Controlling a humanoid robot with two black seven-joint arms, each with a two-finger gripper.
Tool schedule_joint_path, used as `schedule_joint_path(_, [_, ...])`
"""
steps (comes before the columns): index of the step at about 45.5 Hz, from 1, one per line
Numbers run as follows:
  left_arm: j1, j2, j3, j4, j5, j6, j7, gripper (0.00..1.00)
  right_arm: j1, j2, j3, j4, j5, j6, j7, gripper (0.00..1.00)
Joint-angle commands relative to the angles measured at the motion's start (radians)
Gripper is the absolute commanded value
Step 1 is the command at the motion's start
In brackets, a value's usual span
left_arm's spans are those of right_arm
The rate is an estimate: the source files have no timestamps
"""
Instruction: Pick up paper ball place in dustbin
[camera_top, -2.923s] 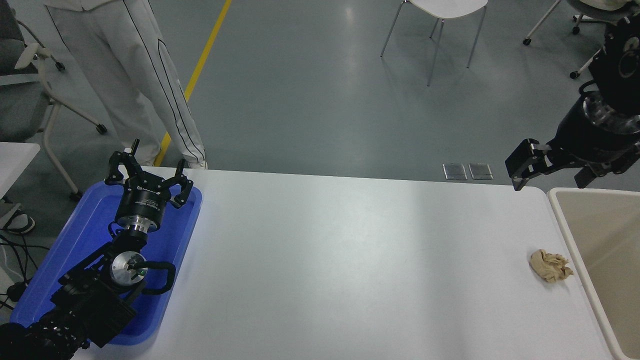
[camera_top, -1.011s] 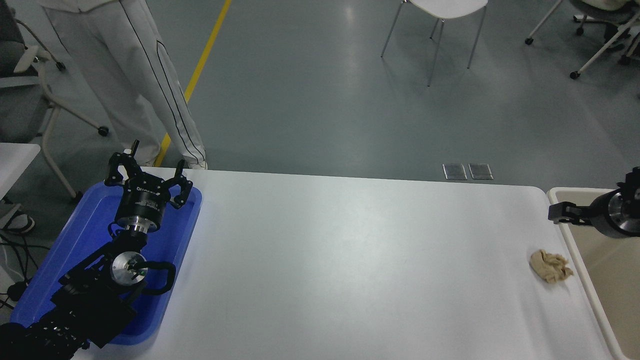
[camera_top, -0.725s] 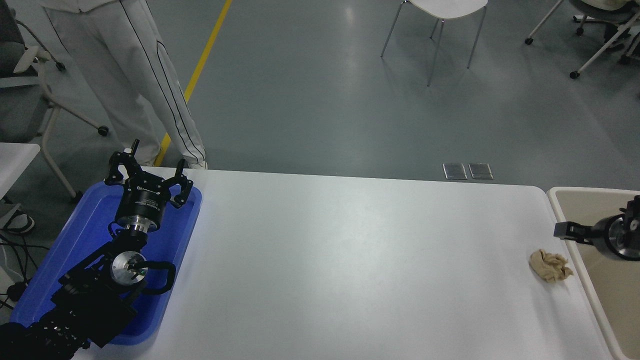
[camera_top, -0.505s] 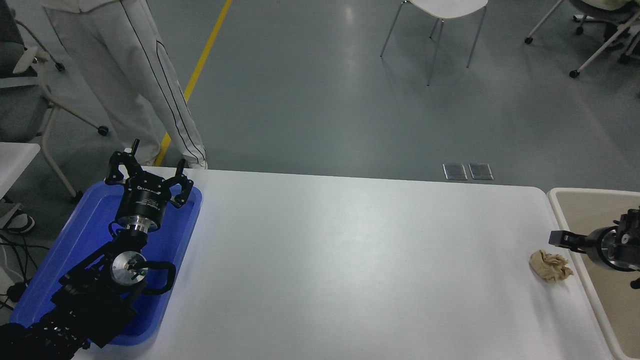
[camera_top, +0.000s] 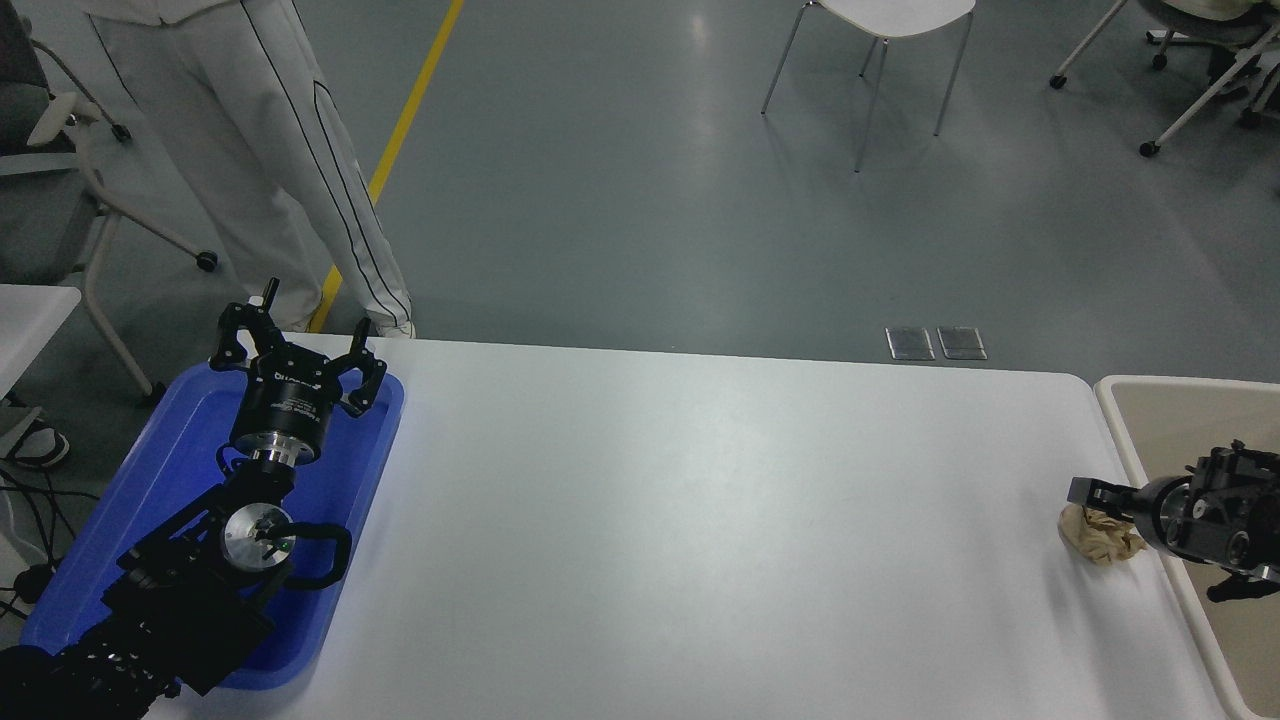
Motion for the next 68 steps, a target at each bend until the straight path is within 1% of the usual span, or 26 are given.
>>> schedule_joint_path(1, [0.0,0.0,0.0,0.0,0.0,0.0,0.0,1.0,-0.024,0.025,0.005,-0.013,0.001,-0.012,0.0,0.92])
schedule_joint_path(18, [0.0,0.0,0.001,0.0,0.0,0.0,0.0,1.0,-0.04,0.043,0.027,-0.016,0.0,-0.015,0.0,0.92])
schedule_joint_path(35, [0.0,0.0,0.0,0.0,0.0,0.0,0.0,1.0,-0.073,0.063,0.027,-0.077,0.0,-0.015,0.0,0.87])
schedule_joint_path(43, [0.0,0.0,0.0,0.0,0.0,0.0,0.0,1.0,-0.101,0.076,0.028,-0.094,0.0,-0.047,0.0,0.87])
schedule_joint_path(46, [0.0,0.0,0.0,0.0,0.0,0.0,0.0,1.0,-0.109,0.076,0.028,-0.094,0.0,-0.057,0.0,0.85])
schedule_joint_path(51, [0.0,0.0,0.0,0.0,0.0,0.0,-0.001,1.0,-0.115,0.079,0.028,-0.093,0.0,-0.057,0.0,0.76])
schedule_joint_path(55, [0.0,0.0,0.0,0.0,0.0,0.0,-0.001,1.0,-0.121,0.085,0.03,-0.091,0.001,-0.057,0.0,0.62])
schedule_joint_path(59, [0.0,0.0,0.001,0.0,0.0,0.0,0.0,1.0,-0.124,0.085,0.054,-0.085,0.003,-0.055,0.0,0.43])
schedule_joint_path(63, [0.0,0.0,0.0,0.0,0.0,0.0,-0.001,1.0,-0.136,0.082,0.094,-0.082,0.009,-0.049,-0.002,0.2])
schedule_joint_path(67, [0.0,0.0,0.001,0.0,0.0,0.0,0.0,1.0,-0.139,0.079,0.125,-0.074,0.029,-0.043,-0.002,0.0])
schedule_joint_path(68, [0.0,0.0,0.0,0.0,0.0,0.0,0.0,1.0,-0.139,0.076,0.128,-0.073,0.035,-0.043,-0.002,0.0])
